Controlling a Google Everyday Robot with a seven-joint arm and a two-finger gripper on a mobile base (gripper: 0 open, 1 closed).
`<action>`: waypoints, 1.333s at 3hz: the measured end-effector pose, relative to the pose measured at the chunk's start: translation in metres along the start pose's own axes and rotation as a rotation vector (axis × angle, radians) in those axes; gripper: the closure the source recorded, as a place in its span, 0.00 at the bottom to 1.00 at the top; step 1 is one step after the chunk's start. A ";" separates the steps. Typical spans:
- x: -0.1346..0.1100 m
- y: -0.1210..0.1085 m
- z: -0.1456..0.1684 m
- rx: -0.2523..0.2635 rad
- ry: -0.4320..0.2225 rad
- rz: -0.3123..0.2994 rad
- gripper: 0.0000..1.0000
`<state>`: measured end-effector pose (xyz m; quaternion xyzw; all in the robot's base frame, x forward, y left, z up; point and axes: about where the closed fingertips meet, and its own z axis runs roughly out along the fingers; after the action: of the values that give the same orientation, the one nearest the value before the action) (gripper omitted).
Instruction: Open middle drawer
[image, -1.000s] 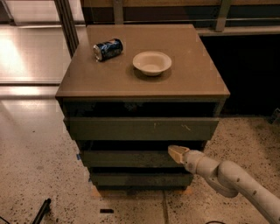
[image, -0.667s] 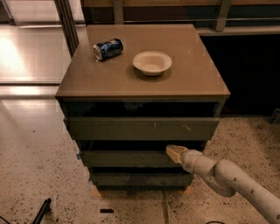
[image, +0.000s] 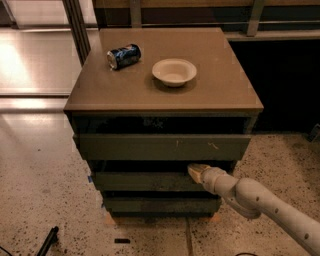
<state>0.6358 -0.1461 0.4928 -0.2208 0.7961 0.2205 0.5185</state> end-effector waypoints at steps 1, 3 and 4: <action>0.018 -0.020 0.001 0.073 0.043 0.016 1.00; 0.023 -0.034 0.008 0.118 0.054 0.021 1.00; 0.025 -0.052 0.011 0.170 0.068 0.027 1.00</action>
Offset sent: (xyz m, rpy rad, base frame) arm 0.0050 -0.0152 -0.0178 -0.0355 0.0315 -0.0602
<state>0.6645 -0.1846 0.4598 -0.1723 0.8320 0.1516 0.5050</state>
